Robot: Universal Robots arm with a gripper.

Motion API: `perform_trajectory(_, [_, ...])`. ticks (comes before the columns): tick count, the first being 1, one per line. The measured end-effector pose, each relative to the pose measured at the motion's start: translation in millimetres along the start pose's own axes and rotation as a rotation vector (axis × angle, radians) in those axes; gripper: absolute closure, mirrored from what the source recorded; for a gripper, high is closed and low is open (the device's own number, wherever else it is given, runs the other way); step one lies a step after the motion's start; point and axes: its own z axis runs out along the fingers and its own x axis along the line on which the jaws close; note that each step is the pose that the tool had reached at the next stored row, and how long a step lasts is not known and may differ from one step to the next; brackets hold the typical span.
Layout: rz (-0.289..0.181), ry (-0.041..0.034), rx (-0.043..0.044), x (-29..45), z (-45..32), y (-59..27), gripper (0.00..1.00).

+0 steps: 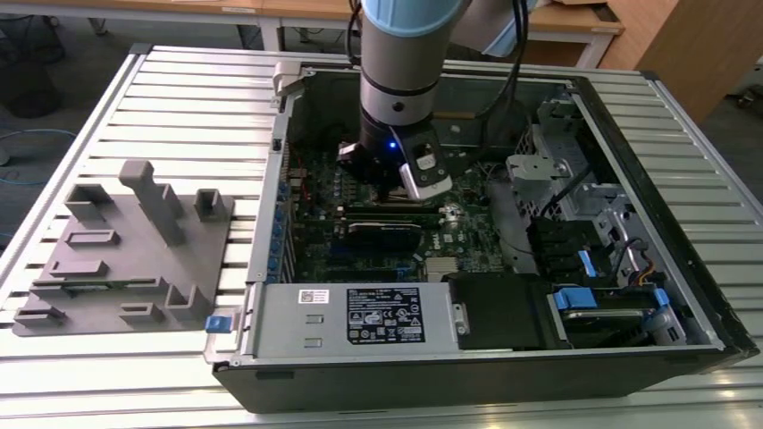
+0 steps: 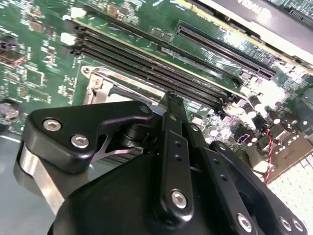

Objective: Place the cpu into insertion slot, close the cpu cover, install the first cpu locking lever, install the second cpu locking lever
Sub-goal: 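Install the second cpu locking lever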

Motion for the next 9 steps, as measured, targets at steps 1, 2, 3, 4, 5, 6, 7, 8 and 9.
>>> perform_trajectory(1, [0.0, 0.0, 0.0, 0.8, 1.7, -0.3, 0.89])
perform_trajectory(2, [0.0, 0.0, -0.0001, 1.6, 3.6, -0.6, 0.89])
perform_trajectory(3, [0.0, 0.0, -0.0001, 2.3, 5.3, -1.0, 0.89])
perform_trajectory(4, [0.0, -0.0001, -0.0001, 2.9, 7.1, -1.3, 0.89])
perform_trajectory(5, [0.0, 0.0, -0.0001, 3.6, 9.1, -1.6, 0.89])
perform_trajectory(6, [0.0, 0.0, -0.0001, 4.2, 10.8, -1.9, 0.89])
perform_trajectory(7, [0.0, 0.0, -0.0001, 4.9, 12.5, -2.3, 0.89])
perform_trajectory(8, [0.0, 0.0, -0.0001, 5.4, 14.0, -2.5, 0.89])
perform_trajectory(9, [0.0, 0.0, -0.0001, 6.0, 15.4, -2.8, 0.89])
